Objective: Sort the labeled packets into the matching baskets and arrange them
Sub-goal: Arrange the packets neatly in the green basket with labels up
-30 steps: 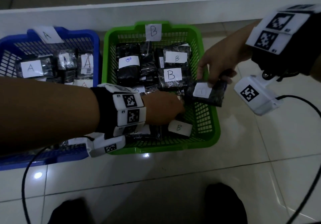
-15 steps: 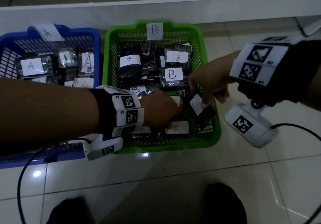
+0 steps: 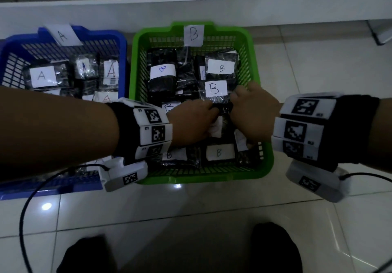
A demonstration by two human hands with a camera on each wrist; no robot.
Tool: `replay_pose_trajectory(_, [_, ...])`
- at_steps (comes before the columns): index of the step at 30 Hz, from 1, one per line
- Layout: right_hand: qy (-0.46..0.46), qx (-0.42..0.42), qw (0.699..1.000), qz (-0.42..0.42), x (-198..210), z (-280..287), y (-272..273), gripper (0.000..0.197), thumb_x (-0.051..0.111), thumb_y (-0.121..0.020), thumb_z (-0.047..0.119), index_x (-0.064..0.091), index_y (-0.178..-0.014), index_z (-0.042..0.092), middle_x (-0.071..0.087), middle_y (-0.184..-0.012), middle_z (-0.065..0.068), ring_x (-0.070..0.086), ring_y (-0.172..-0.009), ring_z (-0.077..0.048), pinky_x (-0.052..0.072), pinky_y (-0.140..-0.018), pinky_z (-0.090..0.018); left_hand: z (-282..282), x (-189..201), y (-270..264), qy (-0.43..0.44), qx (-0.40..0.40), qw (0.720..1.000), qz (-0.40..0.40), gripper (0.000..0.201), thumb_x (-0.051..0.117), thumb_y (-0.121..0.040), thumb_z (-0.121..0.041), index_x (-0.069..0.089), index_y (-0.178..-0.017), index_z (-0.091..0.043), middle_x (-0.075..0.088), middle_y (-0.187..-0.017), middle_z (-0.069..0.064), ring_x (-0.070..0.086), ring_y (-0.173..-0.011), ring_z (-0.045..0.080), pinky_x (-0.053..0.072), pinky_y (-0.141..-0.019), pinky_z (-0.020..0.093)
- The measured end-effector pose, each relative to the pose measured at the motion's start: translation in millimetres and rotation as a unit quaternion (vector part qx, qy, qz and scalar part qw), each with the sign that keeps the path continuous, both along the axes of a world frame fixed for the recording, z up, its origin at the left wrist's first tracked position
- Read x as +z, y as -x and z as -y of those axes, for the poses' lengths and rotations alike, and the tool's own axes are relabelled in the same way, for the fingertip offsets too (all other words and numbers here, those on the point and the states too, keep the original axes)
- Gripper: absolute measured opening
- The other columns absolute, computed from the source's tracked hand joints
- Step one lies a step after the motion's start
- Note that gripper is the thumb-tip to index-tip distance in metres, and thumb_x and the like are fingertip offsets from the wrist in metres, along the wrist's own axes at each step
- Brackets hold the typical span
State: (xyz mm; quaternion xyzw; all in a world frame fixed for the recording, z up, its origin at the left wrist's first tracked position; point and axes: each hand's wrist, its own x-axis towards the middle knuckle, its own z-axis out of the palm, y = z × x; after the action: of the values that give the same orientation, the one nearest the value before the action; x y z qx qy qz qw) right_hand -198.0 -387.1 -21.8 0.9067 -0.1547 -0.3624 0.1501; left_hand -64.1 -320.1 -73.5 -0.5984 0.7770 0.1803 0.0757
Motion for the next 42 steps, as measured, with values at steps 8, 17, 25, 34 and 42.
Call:
replay_pose_trajectory(8, [-0.111,-0.13,0.984,-0.053,-1,22,-6,0.039,0.066,-0.081,0.033,0.06,-0.117,0.018,0.05,-0.13,-0.018,0.04,-0.126,-0.04,0.029,-0.104,-0.055,6,-1,0,0.005,0.026,1.0,0.011,0.038,0.057,-0.084,-0.036,0.049,-0.114,-0.013,0.06,-0.108,0.008,0.06,-0.098,0.028,0.043,-0.079,0.034])
replay_pose_trajectory(17, [-0.147,-0.182,0.972,0.028,12,48,-22,0.03,0.07,-0.08,0.028,0.065,-0.105,0.013,0.058,-0.086,-0.002,0.056,-0.085,-0.024,0.039,-0.073,-0.032,7,-2,1,0.011,0.031,0.999,0.01,0.047,0.056,-0.086,-0.035,0.046,-0.124,-0.009,0.052,-0.119,0.01,0.058,-0.1,0.029,0.041,-0.07,0.033])
replay_pose_trajectory(25, [-0.056,-0.102,0.991,0.065,-22,32,-7,0.023,0.057,-0.089,0.019,0.057,-0.112,0.013,0.061,-0.113,-0.007,0.055,-0.106,-0.028,0.038,-0.086,-0.037,9,3,-4,0.016,0.012,1.0,0.001,0.059,0.059,-0.085,-0.039,0.042,-0.135,-0.012,0.051,-0.124,0.008,0.057,-0.106,0.027,0.049,-0.081,0.037])
replay_pose_trajectory(34, [-0.058,-0.09,0.989,0.106,-20,25,2,0.026,0.05,-0.091,0.019,0.052,-0.117,0.016,0.058,-0.118,-0.008,0.044,-0.115,-0.027,0.03,-0.097,-0.038,-1,-1,-5,-0.005,-0.013,0.999,0.044,0.072,0.061,-0.072,-0.066,0.046,-0.123,-0.017,0.048,-0.123,0.003,0.051,-0.109,0.022,0.039,-0.088,0.034])
replay_pose_trajectory(42, [-0.079,-0.045,0.996,-0.015,-6,32,-13,0.07,0.067,-0.074,0.058,0.042,-0.125,0.017,0.056,-0.118,-0.004,0.055,-0.108,-0.026,0.043,-0.09,-0.04,-5,1,-2,-0.008,-0.021,0.999,0.023,0.073,0.055,-0.076,-0.067,0.041,-0.131,-0.022,0.043,-0.127,0.004,0.047,-0.111,0.022,0.037,-0.089,0.033])
